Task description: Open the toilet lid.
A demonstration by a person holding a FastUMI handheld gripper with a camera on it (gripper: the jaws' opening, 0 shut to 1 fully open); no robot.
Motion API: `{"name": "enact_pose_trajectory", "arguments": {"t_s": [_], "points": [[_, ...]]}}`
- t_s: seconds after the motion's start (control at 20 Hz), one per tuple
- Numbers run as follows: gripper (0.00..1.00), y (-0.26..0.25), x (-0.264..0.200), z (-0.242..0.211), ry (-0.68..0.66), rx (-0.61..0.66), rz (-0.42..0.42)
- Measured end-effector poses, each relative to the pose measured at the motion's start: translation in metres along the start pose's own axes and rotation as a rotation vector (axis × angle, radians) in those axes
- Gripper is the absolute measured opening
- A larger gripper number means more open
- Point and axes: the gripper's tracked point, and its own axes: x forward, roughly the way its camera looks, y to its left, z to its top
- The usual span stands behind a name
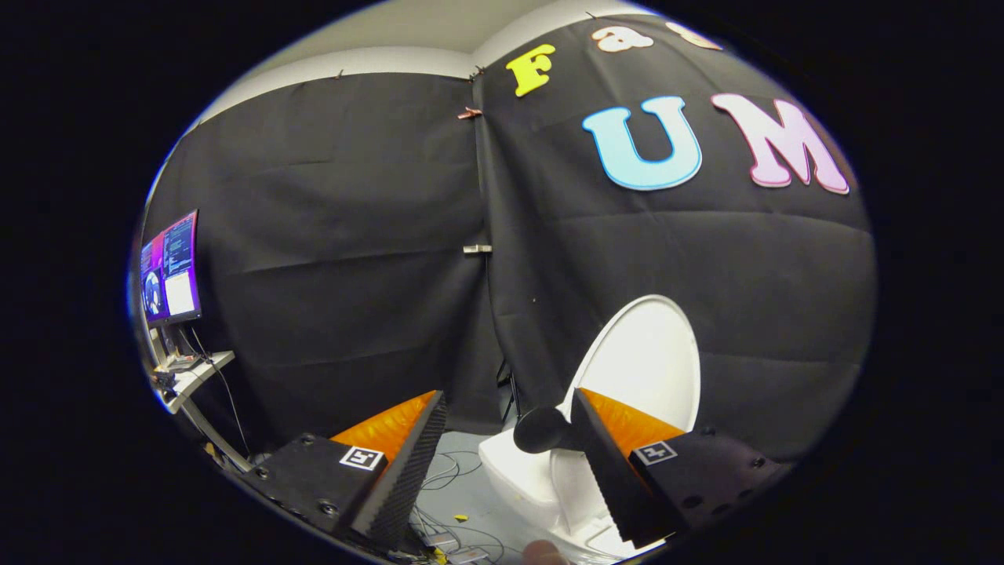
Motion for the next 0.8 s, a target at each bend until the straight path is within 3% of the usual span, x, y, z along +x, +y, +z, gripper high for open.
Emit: {"name": "enact_pose_trajectory", "arguments": {"t_s": [0.15,0.3,0.55,0.7,0.8], "points": [[0.99,-0.021,-0.039,0.031,-0.075,-0.04,-0.051],[1.0,-0.057,-0.087,0.058,-0.158,-0.104,-0.153],[0.99,-0.147,-0.185,0.082,-0.234,-0.176,-0.386],[0.99,-0.218,-0.266,0.079,-0.272,-0.225,-0.605],[0.99,-0.246,-0.304,0.068,-0.282,-0.21,-0.694]]}}
